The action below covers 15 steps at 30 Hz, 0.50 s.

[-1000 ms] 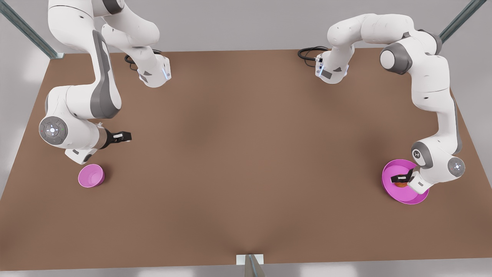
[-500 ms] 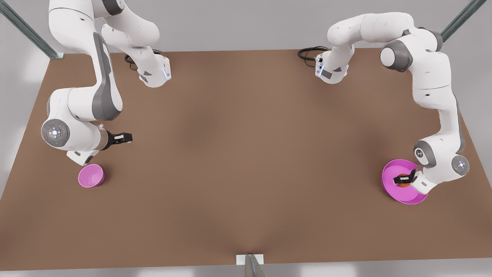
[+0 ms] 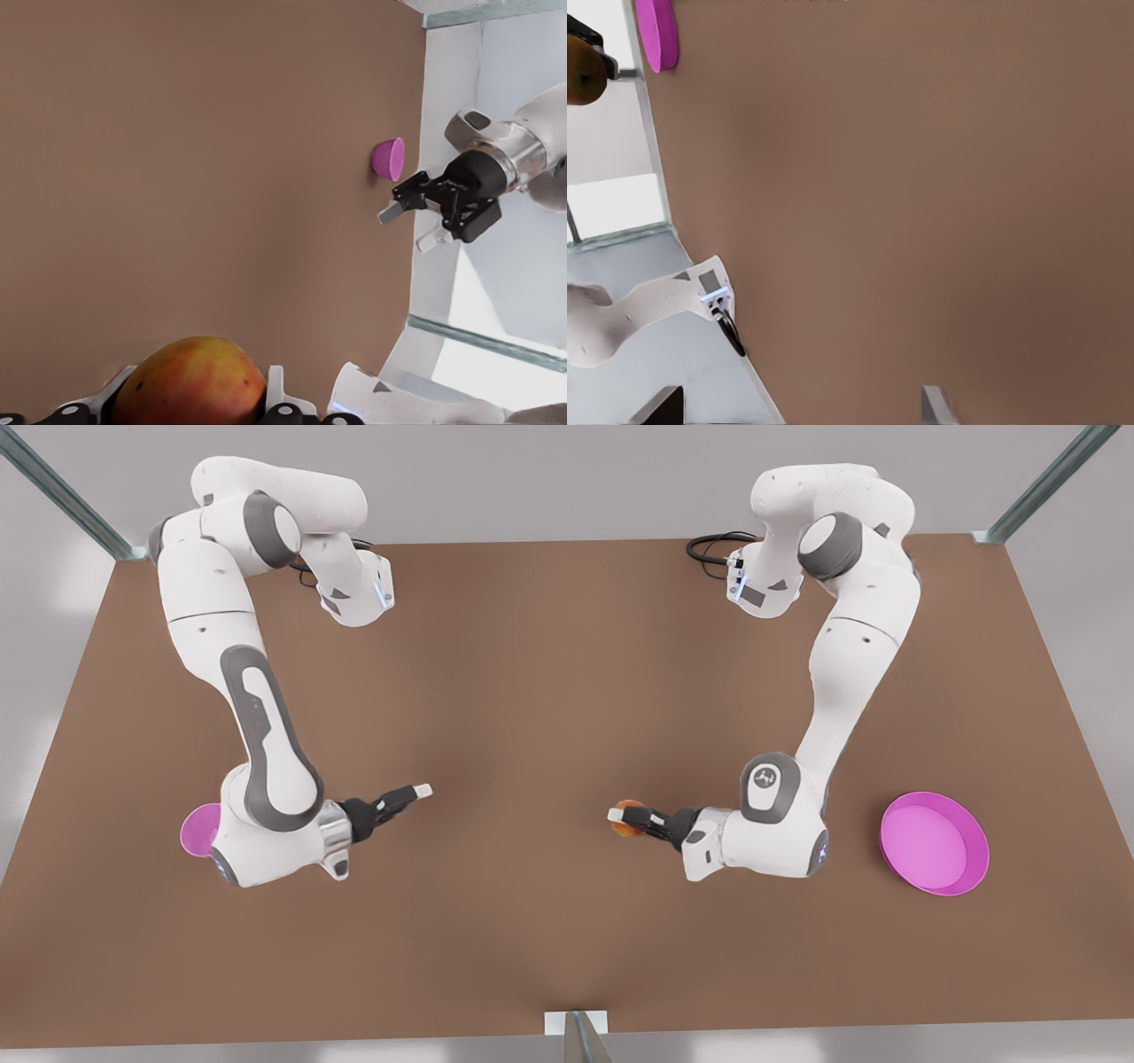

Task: Use the left arm to pick up the apple from the plate, transfer it to the gripper of the right arm, and then use the right arm to place it into the bowl

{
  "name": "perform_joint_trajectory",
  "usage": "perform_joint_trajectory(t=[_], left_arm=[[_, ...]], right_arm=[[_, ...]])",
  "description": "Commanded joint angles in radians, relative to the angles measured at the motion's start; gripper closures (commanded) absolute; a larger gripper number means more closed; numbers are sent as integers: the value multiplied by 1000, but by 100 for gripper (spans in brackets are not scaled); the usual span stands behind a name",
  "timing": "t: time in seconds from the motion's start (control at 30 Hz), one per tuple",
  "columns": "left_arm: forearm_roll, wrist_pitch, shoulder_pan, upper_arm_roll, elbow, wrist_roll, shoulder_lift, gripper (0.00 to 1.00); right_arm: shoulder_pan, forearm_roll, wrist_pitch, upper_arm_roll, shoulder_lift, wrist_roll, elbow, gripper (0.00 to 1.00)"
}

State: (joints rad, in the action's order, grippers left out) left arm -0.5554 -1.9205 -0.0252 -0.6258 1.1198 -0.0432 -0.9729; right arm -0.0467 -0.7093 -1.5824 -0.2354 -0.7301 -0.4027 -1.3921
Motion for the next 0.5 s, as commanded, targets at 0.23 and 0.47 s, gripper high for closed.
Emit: perform_joint_trajectory(t=[0.23, 0.47], left_arm=[[-325, -52, 73, -43, -112, 359, -104, 29], [-373, -52, 79, -55, -117, 226, -130, 28]], right_arm=[[44, -162, -395, -183, -86, -1139, 54, 0], [47, -242, -429, -248, -111, -1237, 73, 0]])
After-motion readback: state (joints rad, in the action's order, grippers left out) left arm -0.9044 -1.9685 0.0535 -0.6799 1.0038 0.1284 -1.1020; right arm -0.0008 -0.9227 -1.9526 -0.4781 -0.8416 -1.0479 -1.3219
